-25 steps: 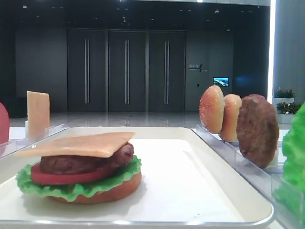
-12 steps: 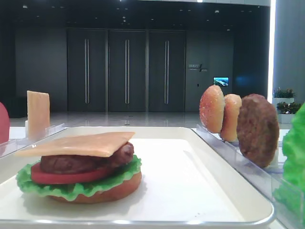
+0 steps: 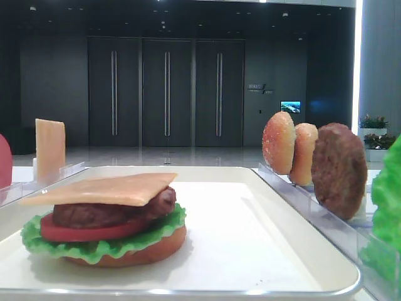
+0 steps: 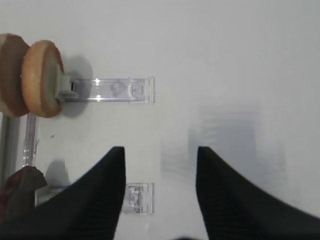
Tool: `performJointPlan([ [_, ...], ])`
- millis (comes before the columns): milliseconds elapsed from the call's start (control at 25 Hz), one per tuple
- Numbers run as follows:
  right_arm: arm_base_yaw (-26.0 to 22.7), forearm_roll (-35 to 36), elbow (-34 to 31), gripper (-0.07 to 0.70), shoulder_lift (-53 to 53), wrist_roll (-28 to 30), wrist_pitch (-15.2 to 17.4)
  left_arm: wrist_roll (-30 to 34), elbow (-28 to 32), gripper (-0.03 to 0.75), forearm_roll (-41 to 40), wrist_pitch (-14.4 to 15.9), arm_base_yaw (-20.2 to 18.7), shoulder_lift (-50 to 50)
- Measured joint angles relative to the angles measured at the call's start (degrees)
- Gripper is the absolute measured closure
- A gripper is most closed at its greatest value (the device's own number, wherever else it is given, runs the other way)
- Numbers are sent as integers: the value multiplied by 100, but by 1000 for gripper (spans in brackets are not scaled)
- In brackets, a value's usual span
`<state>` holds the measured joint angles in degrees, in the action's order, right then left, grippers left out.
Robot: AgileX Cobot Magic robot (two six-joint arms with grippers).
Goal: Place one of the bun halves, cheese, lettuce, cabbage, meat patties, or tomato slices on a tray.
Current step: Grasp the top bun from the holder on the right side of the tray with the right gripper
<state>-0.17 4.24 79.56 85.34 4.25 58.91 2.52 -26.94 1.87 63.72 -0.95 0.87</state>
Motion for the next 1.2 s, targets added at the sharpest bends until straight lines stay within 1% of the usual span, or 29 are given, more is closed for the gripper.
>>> performJointPlan([
  [160, 0, 0, 429, 313, 407, 34, 198, 0, 0, 370, 0, 0, 0, 0],
  [280, 0, 0, 489, 307, 458, 111, 244, 0, 0, 370, 0, 0, 0, 0],
  [440, 87, 6, 495, 252, 463, 173, 314, 0, 0, 370, 0, 0, 0, 0],
  [480, 173, 1, 495, 241, 463, 173, 314, 0, 0, 370, 0, 0, 0, 0],
  [560, 523, 2, 495, 227, 463, 108, 290, 0, 0, 370, 0, 0, 0, 0],
  [640, 980, -48, 495, 225, 482, -99, 190, 0, 0, 370, 0, 0, 0, 0],
  [760, 1725, -197, 563, 220, 577, -457, -45, 0, 0, 370, 0, 0, 0, 0],
  [880, 2248, -198, 838, 218, 811, -779, -73, 0, 0, 370, 0, 0, 0, 0],
  [1000, 2430, -197, 1223, 219, 1121, -996, -38, 0, 0, 370, 0, 0, 0, 0],
  [1200, 2463, -192, 1730, 192, 1618, -1092, -21, 0, 0, 370, 0, 0, 0, 0],
])
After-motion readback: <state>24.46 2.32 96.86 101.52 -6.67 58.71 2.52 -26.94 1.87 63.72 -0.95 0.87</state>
